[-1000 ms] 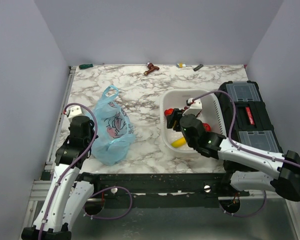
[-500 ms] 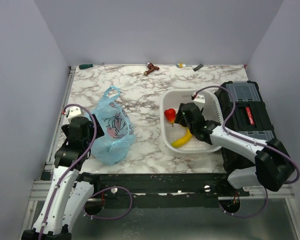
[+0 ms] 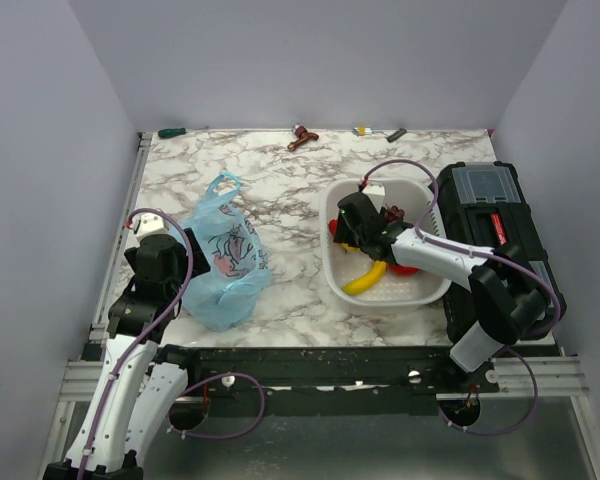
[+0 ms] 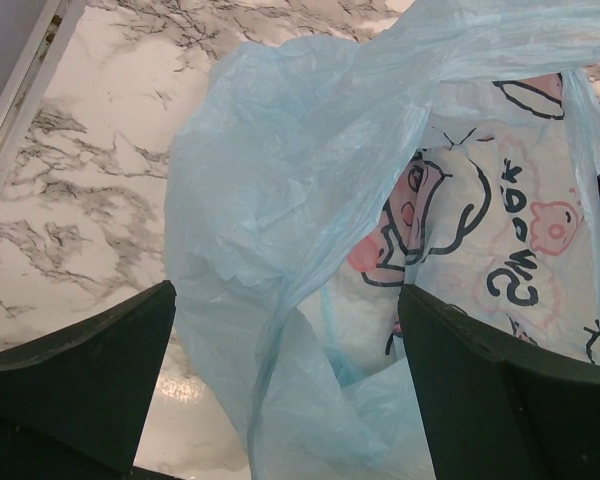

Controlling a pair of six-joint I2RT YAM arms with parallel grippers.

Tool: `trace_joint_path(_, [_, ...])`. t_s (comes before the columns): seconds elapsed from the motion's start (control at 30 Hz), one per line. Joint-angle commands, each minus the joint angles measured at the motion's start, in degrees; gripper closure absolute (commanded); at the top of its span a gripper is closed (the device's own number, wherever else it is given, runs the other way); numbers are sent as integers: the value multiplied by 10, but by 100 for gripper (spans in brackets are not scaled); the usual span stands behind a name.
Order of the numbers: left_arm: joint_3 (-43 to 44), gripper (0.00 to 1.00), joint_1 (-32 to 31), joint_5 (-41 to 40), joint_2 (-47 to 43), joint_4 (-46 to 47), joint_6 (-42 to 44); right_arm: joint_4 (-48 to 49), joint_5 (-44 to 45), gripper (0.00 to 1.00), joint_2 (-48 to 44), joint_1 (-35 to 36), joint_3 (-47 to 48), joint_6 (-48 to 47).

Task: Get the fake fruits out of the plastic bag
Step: Place the fake fruit in the bin, then reset both arms

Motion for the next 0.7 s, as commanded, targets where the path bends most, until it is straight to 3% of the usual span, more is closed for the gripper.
trace_joint_path(0.0, [4,8,3,24,-5,15,11,-8,-7,33,-4,-3,-8,-6])
trace_joint_path(0.23, [2,8,3,28,-7,16,14,-7,-11,15,-9,-3,-16,-8])
trace_joint_path(0.67, [-10,8,3,30,-30,34,14,-28,-25,9,-148,-3,-47,-15])
